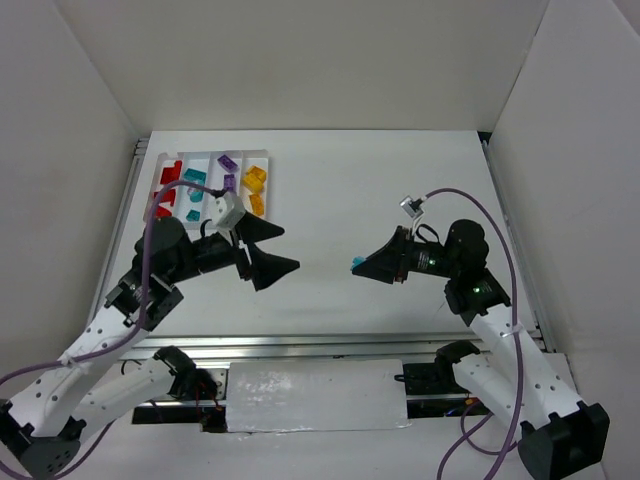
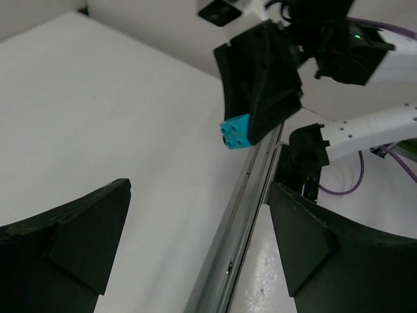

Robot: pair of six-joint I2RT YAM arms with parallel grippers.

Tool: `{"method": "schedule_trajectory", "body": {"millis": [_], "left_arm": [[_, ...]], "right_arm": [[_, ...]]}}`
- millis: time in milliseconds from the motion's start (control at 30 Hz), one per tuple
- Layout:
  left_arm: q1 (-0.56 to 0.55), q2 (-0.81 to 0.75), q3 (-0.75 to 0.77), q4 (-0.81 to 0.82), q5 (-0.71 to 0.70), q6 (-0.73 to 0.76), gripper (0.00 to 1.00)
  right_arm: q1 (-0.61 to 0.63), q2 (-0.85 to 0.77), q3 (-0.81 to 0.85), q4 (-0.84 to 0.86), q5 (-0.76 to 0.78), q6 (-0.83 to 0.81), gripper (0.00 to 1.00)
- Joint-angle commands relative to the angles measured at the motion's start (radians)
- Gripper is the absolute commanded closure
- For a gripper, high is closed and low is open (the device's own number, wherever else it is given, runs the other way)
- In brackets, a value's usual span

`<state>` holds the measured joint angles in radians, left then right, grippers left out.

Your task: Sort the legos into containers by color

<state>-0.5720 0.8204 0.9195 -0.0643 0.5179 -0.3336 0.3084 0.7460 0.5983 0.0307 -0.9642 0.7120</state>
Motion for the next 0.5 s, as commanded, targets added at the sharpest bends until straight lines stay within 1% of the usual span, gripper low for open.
{"method": "schedule_trajectory", "body": {"millis": [0,67,100,133,200,233,300,333,400,433,467], "left_arm": [[-0.066,-0.064,-0.028,0.199,0.033,0.145,0.01],[-0.104,-0.069,-0.027,0.222,0.048,0.163,0.0],[-0.114,-0.058,-0.022,0.231,0.059,0.177,0.0],[-0.121,-0.047,-0.015,0.244,0.077,0.183,0.0],[-0.146,-0.023,-0.002,0.273,0.132,0.189,0.01],[-0.158,-0.015,0.001,0.305,0.145,0.192,0.01],[-0.209,0.018,0.021,0.311,0.149,0.224,0.01],[-0.229,0.034,0.033,0.304,0.143,0.241,0.01],[-0.291,0.083,0.082,0.25,0.123,0.301,0.0],[-0.331,0.097,0.114,0.206,0.098,0.321,0.01],[-0.348,0.108,0.127,0.193,0.088,0.371,0.01]], "right_arm": [[0.011,0.004,0.077,-0.031,-0.118,0.133,1.0],[0.011,-0.01,0.04,0.128,-0.174,0.347,1.0],[0.012,-0.016,-0.013,0.237,-0.194,0.444,1.0],[0.015,-0.025,-0.037,0.431,-0.224,0.616,1.0],[0.02,-0.027,-0.039,0.504,-0.241,0.7,1.0],[0.021,-0.031,-0.029,0.482,-0.234,0.713,1.0],[0.028,-0.048,-0.015,0.457,-0.212,0.722,1.0],[0.035,-0.065,-0.018,0.484,-0.203,0.762,1.0],[0.04,-0.063,-0.032,0.564,-0.191,0.829,1.0],[0.049,-0.056,-0.04,0.66,-0.185,0.91,1.0],[0.058,-0.047,-0.043,0.704,-0.183,0.946,1.0]]}}
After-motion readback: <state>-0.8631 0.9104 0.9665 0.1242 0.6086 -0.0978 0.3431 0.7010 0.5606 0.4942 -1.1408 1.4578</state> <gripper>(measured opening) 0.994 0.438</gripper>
